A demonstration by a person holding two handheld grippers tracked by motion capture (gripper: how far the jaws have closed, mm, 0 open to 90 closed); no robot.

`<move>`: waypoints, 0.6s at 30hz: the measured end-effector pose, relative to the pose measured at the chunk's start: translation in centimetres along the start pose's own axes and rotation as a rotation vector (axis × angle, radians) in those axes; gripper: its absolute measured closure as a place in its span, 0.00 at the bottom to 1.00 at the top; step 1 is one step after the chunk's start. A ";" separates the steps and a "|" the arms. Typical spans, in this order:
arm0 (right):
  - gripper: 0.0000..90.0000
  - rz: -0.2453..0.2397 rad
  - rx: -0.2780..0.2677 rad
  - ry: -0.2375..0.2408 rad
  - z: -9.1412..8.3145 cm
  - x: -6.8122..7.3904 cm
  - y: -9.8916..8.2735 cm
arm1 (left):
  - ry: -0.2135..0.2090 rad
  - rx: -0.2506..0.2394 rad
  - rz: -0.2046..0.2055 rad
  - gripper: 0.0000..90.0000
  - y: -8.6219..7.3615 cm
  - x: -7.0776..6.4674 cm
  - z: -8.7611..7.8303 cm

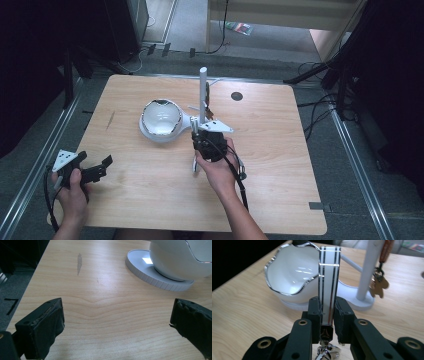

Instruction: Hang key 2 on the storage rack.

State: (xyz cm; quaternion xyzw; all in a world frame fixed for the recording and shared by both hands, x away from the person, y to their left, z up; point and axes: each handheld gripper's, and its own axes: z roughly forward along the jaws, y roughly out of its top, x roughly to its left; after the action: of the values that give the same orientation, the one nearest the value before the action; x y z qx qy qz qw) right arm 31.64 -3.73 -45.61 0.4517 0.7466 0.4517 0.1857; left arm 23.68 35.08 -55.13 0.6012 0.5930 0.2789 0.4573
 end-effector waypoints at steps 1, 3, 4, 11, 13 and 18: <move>0.87 -0.001 -0.007 0.015 -0.1 0.0 0.0 | 0.000 0.000 -0.001 0.00 0.0 0.0 0.0; 0.86 0.005 -0.012 0.036 -0.2 0.0 0.2 | 0.000 0.000 0.001 0.00 0.0 0.0 0.0; 0.86 0.012 -0.014 0.044 -0.2 -0.1 0.2 | 0.001 0.000 0.002 0.00 0.0 0.0 0.0; 0.87 0.034 -0.037 0.056 -0.6 -0.6 0.6 | -0.001 0.000 -0.003 0.00 0.0 0.0 0.0; 0.87 0.019 -0.044 0.048 -0.7 -0.6 0.7 | 0.000 -0.002 -0.003 0.00 0.0 0.0 0.0; 0.87 0.008 -0.064 0.026 -0.9 -0.8 0.9 | -0.001 0.000 -0.002 0.00 0.0 0.0 0.0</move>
State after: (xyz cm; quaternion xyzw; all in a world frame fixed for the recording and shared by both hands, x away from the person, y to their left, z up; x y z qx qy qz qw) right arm 31.92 -4.69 -44.47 0.4423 0.7325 0.4819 0.1885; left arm 23.72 35.11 -55.15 0.6008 0.5934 0.2783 0.4578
